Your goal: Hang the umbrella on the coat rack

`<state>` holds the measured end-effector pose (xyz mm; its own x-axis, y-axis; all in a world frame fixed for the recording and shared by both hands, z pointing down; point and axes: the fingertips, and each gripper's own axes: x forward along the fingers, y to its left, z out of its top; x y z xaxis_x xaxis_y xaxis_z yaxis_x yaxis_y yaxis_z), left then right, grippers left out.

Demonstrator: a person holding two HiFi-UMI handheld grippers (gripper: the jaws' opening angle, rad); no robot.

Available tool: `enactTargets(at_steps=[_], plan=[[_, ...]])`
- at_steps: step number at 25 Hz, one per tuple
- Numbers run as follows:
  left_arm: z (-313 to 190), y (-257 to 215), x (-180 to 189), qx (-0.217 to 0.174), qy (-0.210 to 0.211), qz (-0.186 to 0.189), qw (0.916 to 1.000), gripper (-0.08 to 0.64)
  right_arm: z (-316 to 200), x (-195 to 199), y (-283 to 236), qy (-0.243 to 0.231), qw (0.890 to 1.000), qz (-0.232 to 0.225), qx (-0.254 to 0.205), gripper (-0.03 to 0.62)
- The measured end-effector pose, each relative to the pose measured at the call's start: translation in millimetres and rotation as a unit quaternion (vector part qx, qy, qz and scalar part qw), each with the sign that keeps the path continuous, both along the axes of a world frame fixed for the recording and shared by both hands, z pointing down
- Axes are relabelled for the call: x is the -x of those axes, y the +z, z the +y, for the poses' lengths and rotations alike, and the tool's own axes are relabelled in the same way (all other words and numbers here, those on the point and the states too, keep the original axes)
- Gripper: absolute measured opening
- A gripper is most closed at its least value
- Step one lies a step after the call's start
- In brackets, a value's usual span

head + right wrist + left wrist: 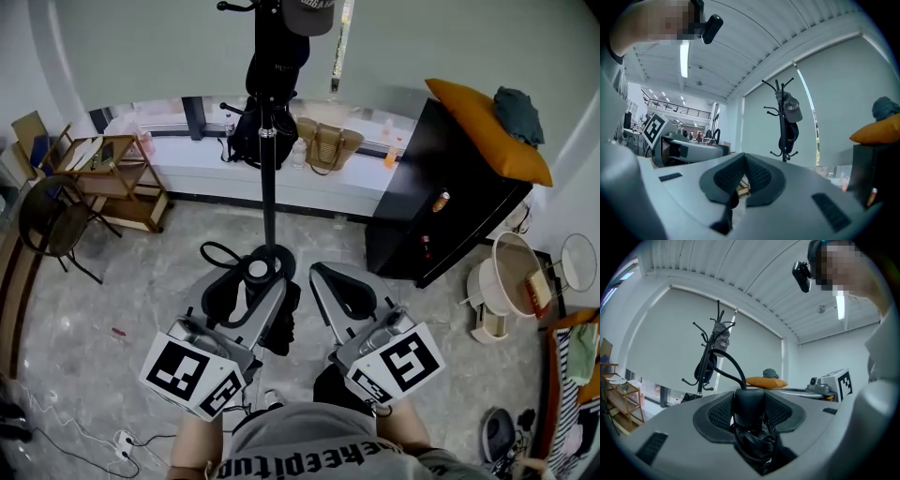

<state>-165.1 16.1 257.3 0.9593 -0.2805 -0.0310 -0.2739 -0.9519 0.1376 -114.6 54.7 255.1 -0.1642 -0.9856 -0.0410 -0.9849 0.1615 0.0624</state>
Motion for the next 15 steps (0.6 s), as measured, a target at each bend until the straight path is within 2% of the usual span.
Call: enactTargets(at_steps=[15], plan=[[-23, -6, -95, 0.002, -0.069, 0.01, 0.9976, 0.206, -29, -100, -8, -0.066, 0.998, -0.003, -0.004, 0.011]])
